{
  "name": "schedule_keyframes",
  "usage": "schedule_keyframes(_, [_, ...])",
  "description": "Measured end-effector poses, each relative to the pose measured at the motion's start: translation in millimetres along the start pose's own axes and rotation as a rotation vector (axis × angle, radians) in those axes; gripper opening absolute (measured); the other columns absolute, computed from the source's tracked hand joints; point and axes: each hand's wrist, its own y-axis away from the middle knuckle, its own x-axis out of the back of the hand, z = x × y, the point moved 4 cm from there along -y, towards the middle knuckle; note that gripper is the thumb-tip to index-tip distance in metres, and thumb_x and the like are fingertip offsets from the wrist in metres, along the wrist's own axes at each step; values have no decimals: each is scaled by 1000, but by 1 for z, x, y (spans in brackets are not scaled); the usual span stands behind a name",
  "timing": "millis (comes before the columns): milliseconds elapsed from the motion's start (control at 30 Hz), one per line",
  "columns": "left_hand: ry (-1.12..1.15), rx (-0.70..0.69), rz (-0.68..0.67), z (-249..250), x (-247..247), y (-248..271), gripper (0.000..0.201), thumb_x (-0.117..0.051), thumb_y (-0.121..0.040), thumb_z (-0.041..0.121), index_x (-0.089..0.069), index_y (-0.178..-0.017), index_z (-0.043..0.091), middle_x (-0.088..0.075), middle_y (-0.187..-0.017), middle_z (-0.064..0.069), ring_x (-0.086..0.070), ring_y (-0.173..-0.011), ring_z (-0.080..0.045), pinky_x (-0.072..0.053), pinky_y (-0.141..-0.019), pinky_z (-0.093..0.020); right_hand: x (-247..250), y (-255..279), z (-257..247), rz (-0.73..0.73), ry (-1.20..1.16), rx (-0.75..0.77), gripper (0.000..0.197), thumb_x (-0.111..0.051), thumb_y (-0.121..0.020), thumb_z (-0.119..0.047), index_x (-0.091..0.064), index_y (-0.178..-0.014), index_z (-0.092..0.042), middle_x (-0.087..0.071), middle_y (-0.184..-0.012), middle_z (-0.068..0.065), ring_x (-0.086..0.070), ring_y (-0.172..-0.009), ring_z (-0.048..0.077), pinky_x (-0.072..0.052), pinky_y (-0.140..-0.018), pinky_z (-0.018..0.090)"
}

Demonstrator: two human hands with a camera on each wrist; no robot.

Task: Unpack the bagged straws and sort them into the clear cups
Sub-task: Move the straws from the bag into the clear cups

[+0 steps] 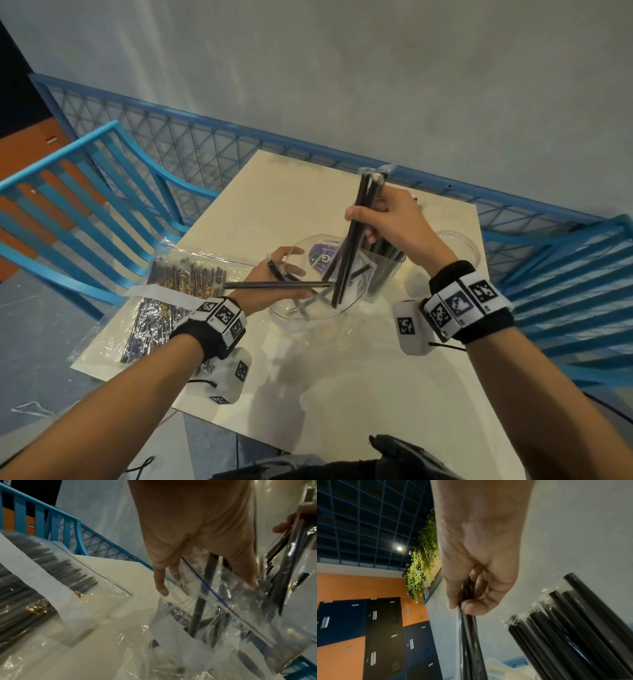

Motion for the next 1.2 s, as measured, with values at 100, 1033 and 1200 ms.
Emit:
schedule_keyframes(100, [-54, -8, 51, 5, 1, 0, 72, -86, -71, 21, -48, -131, 33, -67, -110, -7, -70, -96, -19, -53, -89, -30, -18, 2, -5, -83, 38, 53, 15, -72, -86, -21, -60, -96, -20, -72, -89, 4, -66, -63, 4, -52, -57, 19])
schedule_keyframes(1033, [-184, -74, 79, 28, -3, 8, 12, -71, -86, 5, -65, -96, 9, -67, -85, 2, -65, -75, 12, -49, -68, -7, -109, 0, -28, -519, 494, 256, 27, -78, -79, -26, -75, -103, -14, -71, -85, -3, -61, -76, 3, -41, -67, 15])
schedule_keyframes(1200, [-241, -48, 48, 23, 5, 6, 43, -76, -82, 34, -55, -117, 20, -71, -91, -3, -67, -82, -5, -52, -77, -22, -79, -11, -38, -329, 299, 189, 15, -76, -81, -22, -73, -91, -11, -68, -75, -5, -61, -59, -6, -44, -59, 9])
